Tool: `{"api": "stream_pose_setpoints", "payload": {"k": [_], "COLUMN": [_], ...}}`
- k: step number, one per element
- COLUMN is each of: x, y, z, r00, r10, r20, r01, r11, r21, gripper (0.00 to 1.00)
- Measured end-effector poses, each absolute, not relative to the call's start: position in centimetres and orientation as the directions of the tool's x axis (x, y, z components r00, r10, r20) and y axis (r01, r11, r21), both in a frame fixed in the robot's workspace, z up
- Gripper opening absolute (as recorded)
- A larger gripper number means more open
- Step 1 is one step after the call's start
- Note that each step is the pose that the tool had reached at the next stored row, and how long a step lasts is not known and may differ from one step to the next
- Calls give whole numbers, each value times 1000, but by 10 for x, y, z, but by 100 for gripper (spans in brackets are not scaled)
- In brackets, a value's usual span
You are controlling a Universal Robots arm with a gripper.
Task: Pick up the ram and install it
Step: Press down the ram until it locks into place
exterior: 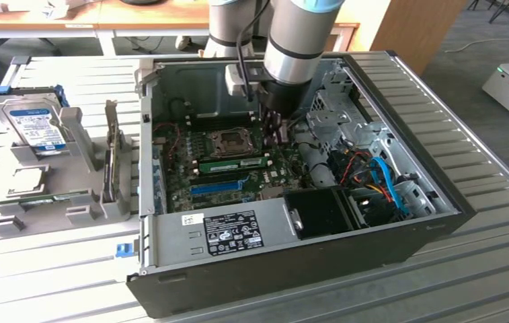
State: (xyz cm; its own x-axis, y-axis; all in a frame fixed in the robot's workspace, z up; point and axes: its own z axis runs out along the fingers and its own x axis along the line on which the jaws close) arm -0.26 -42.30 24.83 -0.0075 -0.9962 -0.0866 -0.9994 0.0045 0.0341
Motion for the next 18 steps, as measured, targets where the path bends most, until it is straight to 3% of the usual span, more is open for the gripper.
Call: {"api": "stream_pose_setpoints", "payload": {"k": [18], "x": [-3], "y": [-423], "z": [234], "r00": [-7], "r10": [-996], "r20": [-87], "r01": [-999], "r11": [5], "r21": [34], "gripper": [11]}}
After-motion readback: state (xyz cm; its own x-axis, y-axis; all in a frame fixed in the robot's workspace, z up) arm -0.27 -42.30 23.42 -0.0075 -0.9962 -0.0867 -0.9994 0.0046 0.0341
